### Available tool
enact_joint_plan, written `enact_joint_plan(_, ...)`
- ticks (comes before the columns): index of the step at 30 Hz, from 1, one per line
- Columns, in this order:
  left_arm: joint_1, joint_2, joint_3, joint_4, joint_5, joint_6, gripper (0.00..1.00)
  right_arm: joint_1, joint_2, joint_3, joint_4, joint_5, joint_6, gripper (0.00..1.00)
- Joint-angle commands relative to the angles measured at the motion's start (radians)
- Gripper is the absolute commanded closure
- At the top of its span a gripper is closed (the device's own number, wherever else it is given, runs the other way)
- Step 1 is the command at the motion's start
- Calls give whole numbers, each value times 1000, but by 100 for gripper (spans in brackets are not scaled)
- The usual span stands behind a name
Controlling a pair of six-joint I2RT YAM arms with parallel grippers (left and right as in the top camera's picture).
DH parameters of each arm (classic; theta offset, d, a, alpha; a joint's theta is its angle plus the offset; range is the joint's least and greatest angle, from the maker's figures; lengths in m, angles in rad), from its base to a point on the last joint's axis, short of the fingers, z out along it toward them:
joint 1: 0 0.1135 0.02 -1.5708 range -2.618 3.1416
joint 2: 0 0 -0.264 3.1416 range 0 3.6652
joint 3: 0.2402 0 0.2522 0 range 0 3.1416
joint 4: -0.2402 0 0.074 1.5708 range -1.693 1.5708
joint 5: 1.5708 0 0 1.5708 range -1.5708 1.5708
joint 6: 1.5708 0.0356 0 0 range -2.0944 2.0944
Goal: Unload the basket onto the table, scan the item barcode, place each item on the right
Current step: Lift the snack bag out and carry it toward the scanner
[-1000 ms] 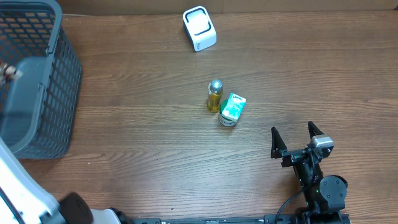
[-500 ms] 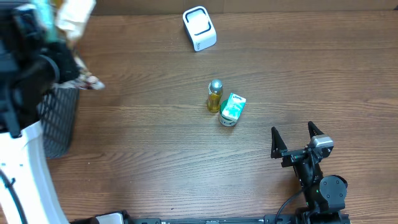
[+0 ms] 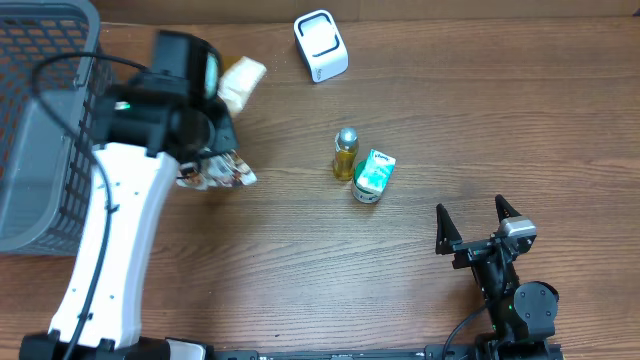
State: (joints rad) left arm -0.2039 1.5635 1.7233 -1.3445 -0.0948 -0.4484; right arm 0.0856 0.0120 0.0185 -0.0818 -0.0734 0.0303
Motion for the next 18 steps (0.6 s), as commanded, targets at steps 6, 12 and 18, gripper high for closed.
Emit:
enact_joint_plan(6, -59, 32, -197, 106, -73, -72, 96, -3, -9, -10, 4, 9, 7, 0)
enact_joint_plan(12, -63, 39, -304, 159, -69, -77, 96, -3, -9, -10, 4, 9, 7, 0)
enact_joint_plan(18, -87, 41, -409, 217, -70, -99, 96, -3, -9, -10, 4, 9, 7, 0)
